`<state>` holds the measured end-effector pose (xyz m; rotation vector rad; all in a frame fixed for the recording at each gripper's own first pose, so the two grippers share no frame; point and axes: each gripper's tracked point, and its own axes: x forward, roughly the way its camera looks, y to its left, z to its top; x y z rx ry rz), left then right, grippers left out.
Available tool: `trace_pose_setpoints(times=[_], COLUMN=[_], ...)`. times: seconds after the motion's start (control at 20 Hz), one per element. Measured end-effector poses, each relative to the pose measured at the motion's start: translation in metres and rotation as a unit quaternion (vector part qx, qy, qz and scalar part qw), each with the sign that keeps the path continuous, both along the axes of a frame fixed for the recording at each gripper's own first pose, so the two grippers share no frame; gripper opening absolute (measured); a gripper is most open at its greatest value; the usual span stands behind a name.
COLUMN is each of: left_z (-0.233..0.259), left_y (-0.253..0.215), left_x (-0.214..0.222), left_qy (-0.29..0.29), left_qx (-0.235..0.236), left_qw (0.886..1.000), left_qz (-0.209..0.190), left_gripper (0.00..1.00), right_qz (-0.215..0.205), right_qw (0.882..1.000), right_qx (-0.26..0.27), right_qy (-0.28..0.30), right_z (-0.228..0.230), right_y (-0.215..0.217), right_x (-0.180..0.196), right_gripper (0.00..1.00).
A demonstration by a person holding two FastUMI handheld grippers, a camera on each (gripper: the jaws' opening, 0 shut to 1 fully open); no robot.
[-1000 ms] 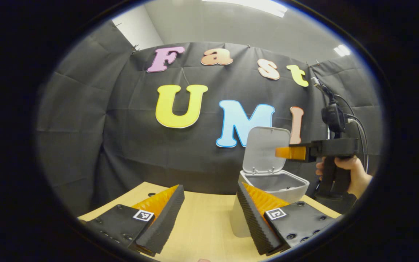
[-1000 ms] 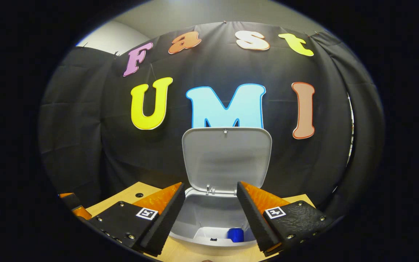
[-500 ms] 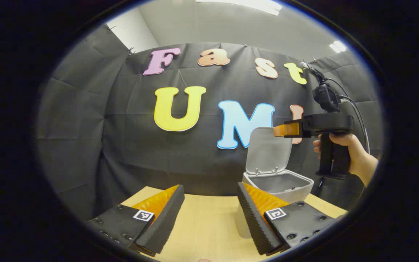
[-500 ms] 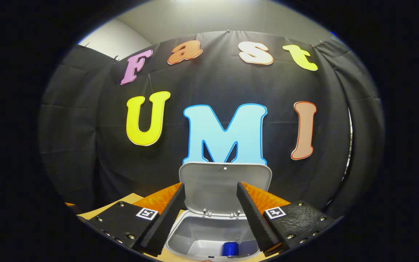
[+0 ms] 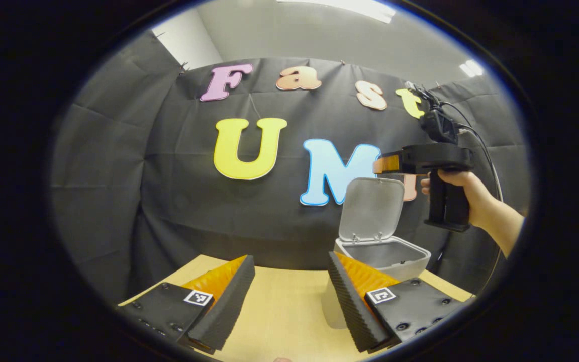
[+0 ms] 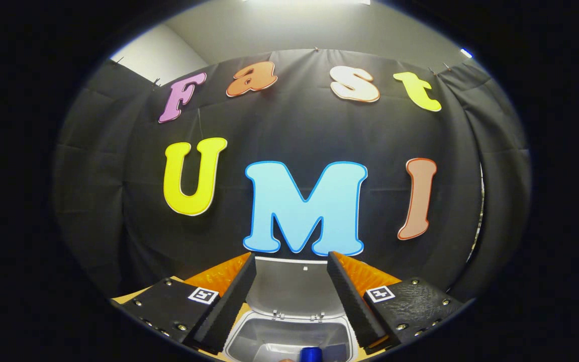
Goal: Press the lid of the desktop garbage bin to open it, pick up the crumpled paper on the desktop and throw it into the bin, then pick up the pop can on the desktop and drop it into the bin, and finally close the garbage bin lid.
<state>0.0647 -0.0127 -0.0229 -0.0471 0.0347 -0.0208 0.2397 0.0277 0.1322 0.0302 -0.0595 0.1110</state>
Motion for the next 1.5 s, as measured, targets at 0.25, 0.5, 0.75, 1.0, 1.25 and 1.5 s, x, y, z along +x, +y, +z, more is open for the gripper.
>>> trace_pose_setpoints(times=[0.25,0.5,0.75,1.0,1.25,1.5], left_z=[0.002,-0.004,-0.006,-0.006,0.000,-0.006], left_y=[0.000,0.005,0.012,0.009,0.001,-0.013], left_x=[0.001,0.006,0.007,0.003,-0.004,-0.009], left_qy=[-0.004,0.002,0.004,-0.003,-0.010,-0.004], left_qx=[-0.003,-0.010,-0.017,-0.013,0.012,0.013], left_qw=[1.000,1.000,1.000,1.000,1.000,1.000], left_qz=[0.000,0.002,0.008,0.005,-0.003,-0.018], left_gripper=[0.96,0.96,0.96,0.96,0.96,0.95], right_qz=[-0.024,-0.036,-0.029,-0.010,-0.011,-0.008], right_qw=[1.000,0.999,0.998,0.998,0.999,0.999], right_qx=[-0.003,0.017,0.013,0.034,0.028,0.032], right_qy=[0.013,0.036,0.047,0.051,0.037,0.032], right_z=[0.001,-0.005,-0.013,-0.017,-0.023,-0.038], right_y=[-0.009,-0.017,-0.016,-0.017,-0.016,-0.014], right_x=[0.027,0.049,0.051,0.041,0.022,-0.009], right_gripper=[0.91,0.92,0.88,0.92,0.92,0.92])
